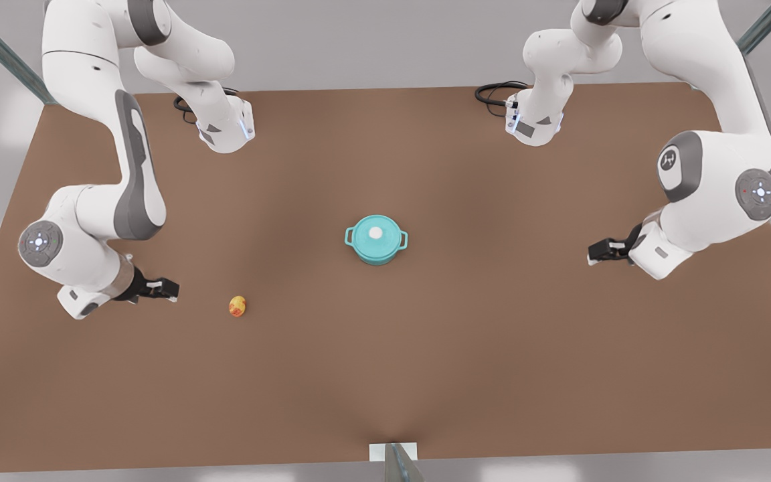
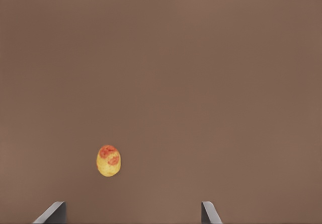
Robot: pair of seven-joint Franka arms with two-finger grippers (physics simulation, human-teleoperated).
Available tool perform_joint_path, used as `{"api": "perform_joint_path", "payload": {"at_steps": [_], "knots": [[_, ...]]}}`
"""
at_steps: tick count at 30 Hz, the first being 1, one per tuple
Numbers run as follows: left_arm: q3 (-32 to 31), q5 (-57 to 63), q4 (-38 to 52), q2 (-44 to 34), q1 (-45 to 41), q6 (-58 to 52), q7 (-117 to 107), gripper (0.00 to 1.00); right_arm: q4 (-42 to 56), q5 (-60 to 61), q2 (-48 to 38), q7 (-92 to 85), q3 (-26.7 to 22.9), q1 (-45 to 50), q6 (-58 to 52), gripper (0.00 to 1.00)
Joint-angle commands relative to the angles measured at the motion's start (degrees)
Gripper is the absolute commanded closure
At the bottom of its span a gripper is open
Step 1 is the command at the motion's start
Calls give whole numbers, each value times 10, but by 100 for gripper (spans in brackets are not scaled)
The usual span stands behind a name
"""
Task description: Open the pot lid and put the potato into the pot
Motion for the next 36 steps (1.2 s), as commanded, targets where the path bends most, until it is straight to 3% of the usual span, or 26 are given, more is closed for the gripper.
{"api": "perform_joint_path", "payload": {"at_steps": [1, 4, 9, 12, 13, 17, 21, 27, 29, 36], "knots": [[0, 5, -1, 1, -1, 28, -15, 0, 1, -1, 0, -2, -4, -13, 61, 0], [-21, -2, 7, 28, -63, 24, -56, 0, 3, 0, 4, -10, -4, -12, 67, 0], [-43, 53, -21, 20, -307, 21, -490, 0, 4, 0, 11, -5, -1, 6, 58, 0], [-72, 42, -68, 58, -371, 182, -679, 0, 3, 2, 37, -4, 2, 25, 44, 0], [-71, 49, -67, 68, -385, 187, -700, 0, 2, 2, 40, -7, 2, 26, 44, 0], [-71, 78, -60, 126, -386, 224, -738, 0, -1, 7, 24, 12, 2, 26, 9, 0], [-71, 108, -67, 169, -414, 311, -776, 0, -74, 7, 26, 64, 4, 47, 101, 0], [-71, 136, -66, 205, -425, 354, -774, 0, -76, 7, 28, 71, 8, 52, 79, 0], [-70, 140, -67, 220, -433, 370, -774, 0, -127, 8, 33, 73, 8, 51, 161, 0], [-70, 158, -75, 228, -439, 371, -777, 0, -132, 37, 77, 112, 9, 66, 197, 0]]}}
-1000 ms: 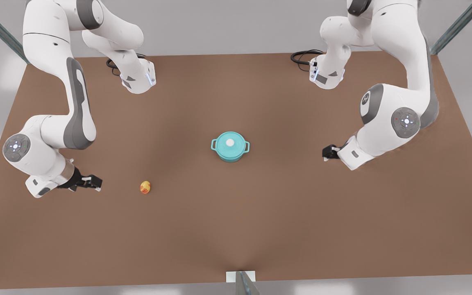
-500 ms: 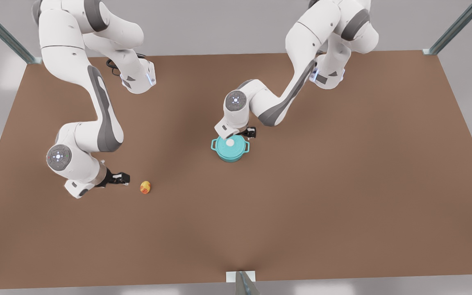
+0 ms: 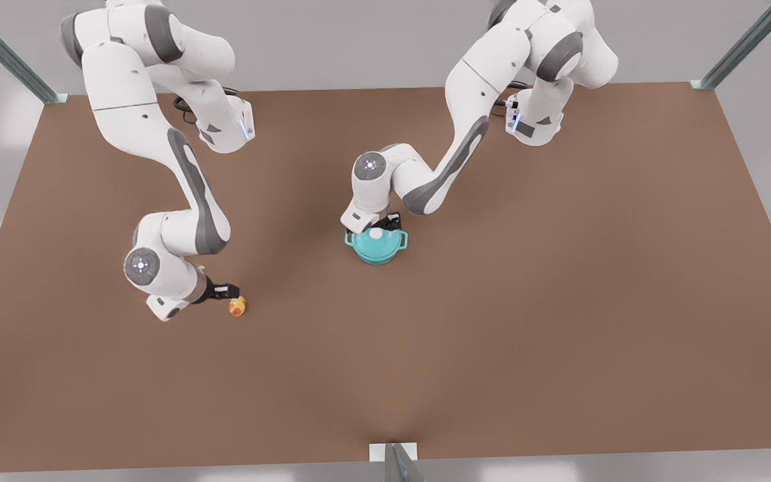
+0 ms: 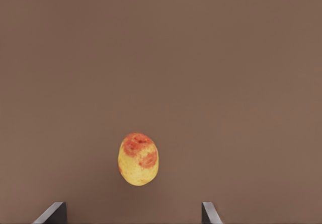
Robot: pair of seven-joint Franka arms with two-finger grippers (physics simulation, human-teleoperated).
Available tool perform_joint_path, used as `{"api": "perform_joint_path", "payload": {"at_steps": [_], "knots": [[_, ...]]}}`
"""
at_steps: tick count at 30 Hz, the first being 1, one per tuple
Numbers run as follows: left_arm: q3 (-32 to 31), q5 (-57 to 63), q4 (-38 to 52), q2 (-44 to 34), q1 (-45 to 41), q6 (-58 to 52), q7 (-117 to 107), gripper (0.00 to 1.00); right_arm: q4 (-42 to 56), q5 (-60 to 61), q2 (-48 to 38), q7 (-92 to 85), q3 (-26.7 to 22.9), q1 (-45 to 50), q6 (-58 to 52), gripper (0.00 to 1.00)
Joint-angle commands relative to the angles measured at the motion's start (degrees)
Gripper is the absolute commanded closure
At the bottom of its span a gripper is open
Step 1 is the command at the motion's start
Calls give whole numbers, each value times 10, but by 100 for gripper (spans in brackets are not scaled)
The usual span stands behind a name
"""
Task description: Open the pot lid and put the potato into the pot
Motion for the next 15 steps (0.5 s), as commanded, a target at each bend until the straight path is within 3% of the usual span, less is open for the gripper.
{"api": "perform_joint_path", "payload": {"at_steps": [1, 5, 6, 7, 9, 12, 15], "knots": [[0, 5, -1, 2, 0, 17, -164, 0, 2, 5, 9, 81, 0, 7, 41, 0], [0, 5, -4, 4, -3, 16, -164, 0, 1, 3, 31, 100, 1, 14, 80, 0], [1, 5, -5, 4, -4, 14, -166, 17, 0, 2, 38, 100, 1, 14, 95, 0], [1, 5, -5, 1, -4, 10, -168, 44, 0, 2, 46, 100, 1, 14, 109, 0], [1, 10, -4, -3, -6, -6, -170, 55, -6, 2, 52, 98, 1, 15, 128, 0], [2, 25, -2, -8, -5, -17, -169, 65, -11, 1, 61, 97, 1, 15, 146, 0], [24, 42, 37, -9, 1, -59, -155, 64, -14, 1, 66, 97, 1, 16, 157, 0]]}}
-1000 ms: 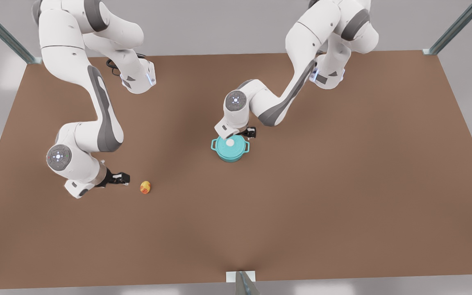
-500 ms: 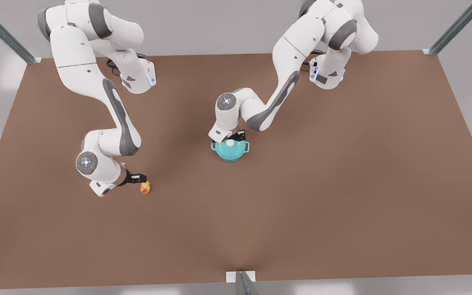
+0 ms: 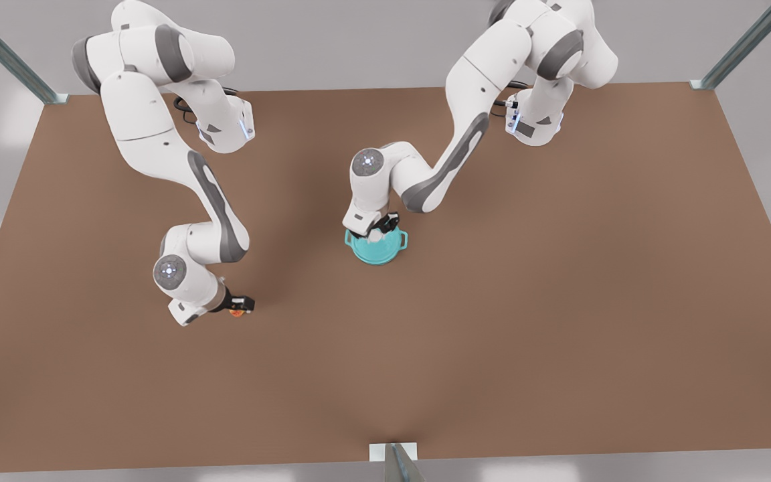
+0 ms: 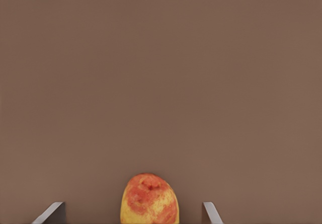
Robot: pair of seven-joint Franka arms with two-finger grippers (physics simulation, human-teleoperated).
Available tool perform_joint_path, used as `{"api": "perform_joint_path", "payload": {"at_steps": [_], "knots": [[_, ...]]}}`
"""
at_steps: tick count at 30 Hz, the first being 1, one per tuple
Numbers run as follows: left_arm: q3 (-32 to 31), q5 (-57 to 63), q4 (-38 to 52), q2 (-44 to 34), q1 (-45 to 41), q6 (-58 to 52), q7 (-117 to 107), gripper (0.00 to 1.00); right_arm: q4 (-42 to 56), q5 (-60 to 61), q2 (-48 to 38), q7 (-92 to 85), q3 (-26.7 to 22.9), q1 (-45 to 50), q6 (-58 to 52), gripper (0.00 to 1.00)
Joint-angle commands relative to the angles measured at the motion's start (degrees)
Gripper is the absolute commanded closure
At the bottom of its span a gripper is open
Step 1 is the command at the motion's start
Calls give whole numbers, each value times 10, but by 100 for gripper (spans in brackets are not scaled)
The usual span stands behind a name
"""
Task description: Open the pot lid and put the potato into the pot
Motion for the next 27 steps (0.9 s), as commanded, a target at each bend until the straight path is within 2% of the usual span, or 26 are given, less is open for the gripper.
{"api": "perform_joint_path", "payload": {"at_steps": [1, 4, 7, 9, 11, 12, 13, 17, 18, 19, 20, 21, 22, 23, 24, 25, 26, 27], "knots": [[22, 10, 33, 1, 11, -56, -34, 64, -6, 1, 0, 40, 0, 0, 32, 1], [23, 5, 73, 27, 127, -57, 109, 64, -25, 1, -1, 40, 0, 1, 54, 1], [20, 3, 80, 89, 208, 27, 181, 64, -32, 1, -1, 40, 0, 1, 55, 0], [23, 4, 111, 122, 223, 43, 193, 64, -37, 1, -1, 40, 0, 1, 55, 0], [22, 4, 111, 122, 234, 43, 214, 64, -39, 2, 0, 42, 0, 7, 55, 0], [22, 4, 111, 119, 234, 43, 215, 47, -40, 2, 0, 42, 0, 8, 55, 0], [22, 7, 110, 117, 234, 43, 227, 0, -41, 2, 0, 43, 0, 8, 55, 0], [23, 10, 100, 114, 244, 39, 303, 0, -48, 2, 0, 42, 0, 8, 55, 1], [21, 3, 97, 80, 279, -43, 464, 0, -48, 1, 0, 42, 0, 8, 55, 3], [19, -74, 102, 41, 334, -159, 648, 0, -49, 2, 0, 42, 0, 8, 55, 6], [17, -137, 103, 5, 391, -219, 708, 0, -49, 2, -1, 41, 0, 8, 54, 11], [23, -144, 120, -38, 413, -315, 730, 0, -49, 2, -1, 41, 0, 8, 53, 15], [23, -167, 116, -124, 417, -359, 709, 0, -49, 1, 0, 40, 0, 8, 53, 15], [26, -171, 93, -185, 418, -378, 694, 0, -49, 2, 0, 39, 0, 7, 53, 15], [47, -162, -24, -306, 418, -323, 703, 0, -50, 1, 0, 38, -1, 7, 53, 15], [46, -142, -67, -344, 417, -255, 721, 0, -51, 2, 0, 37, -1, 7, 53, 15], [43, -134, -13, -305, 413, -303, 725, 0, -52, 1, 0, 37, -1, 7, 53, 15], [43, -133, -12, -306, 413, -305, 723, 0, -54, 1, 0, 37, -2, 7, 53, 15]]}}
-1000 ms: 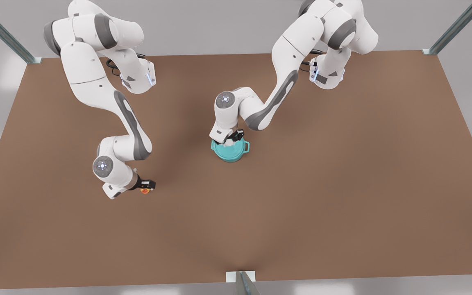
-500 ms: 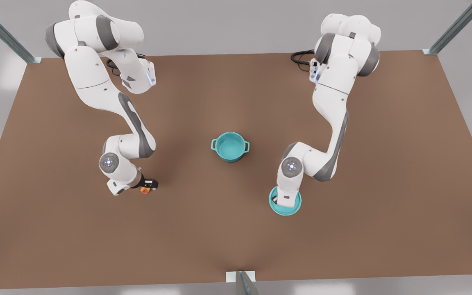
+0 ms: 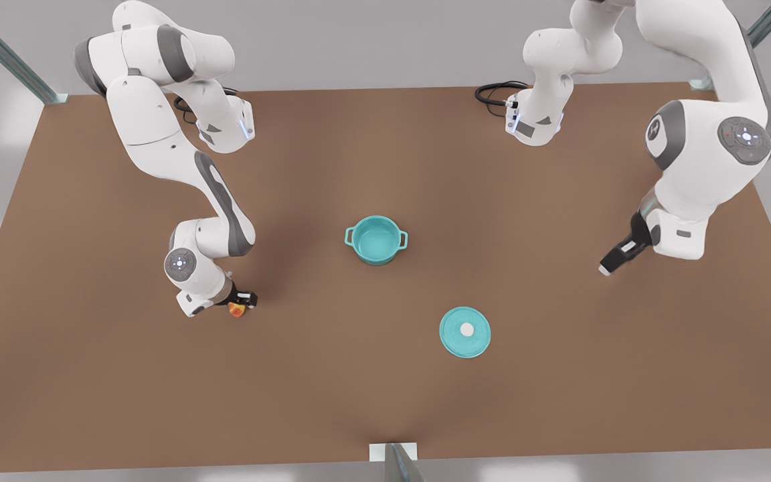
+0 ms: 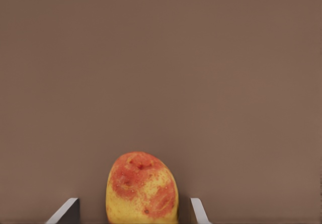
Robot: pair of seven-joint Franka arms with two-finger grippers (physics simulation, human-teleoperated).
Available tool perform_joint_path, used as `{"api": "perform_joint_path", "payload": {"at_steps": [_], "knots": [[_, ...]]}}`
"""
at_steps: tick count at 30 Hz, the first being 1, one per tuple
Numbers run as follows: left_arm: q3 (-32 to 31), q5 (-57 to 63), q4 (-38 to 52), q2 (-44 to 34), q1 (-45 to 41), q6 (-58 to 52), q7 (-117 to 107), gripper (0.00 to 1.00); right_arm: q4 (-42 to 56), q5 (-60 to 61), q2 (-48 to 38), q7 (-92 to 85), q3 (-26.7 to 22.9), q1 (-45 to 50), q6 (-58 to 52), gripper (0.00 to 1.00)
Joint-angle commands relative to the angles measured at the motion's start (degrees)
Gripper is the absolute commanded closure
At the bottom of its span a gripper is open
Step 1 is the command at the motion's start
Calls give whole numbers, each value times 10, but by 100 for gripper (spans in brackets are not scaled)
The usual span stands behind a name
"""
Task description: Open the pot lid and put the potato into the pot
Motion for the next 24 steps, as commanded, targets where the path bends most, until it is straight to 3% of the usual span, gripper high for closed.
{"api": "perform_joint_path", "payload": {"at_steps": [1, 9, 13, 19, 24], "knots": [[1, -3, 1, -7, -8, -88, 344, 0, -1, 1, 0, 2, 0, 0, 0, 15], [13, -3, 28, -1, 3, -139, 336, 0, -2, 1, 0, 0, 0, 0, 0, 23], [16, -19, 55, 26, 125, -117, 376, 0, -5, 1, 0, -4, -1, 0, -2, 35], [4, -18, 54, 29, 122, -131, 372, 0, -5, 1, -1, -5, -1, 0, -4, 47], [4, -18, 53, 29, 124, -134, 369, 0, -4, 1, -13, -3, -1, 1, -17, 51]]}}
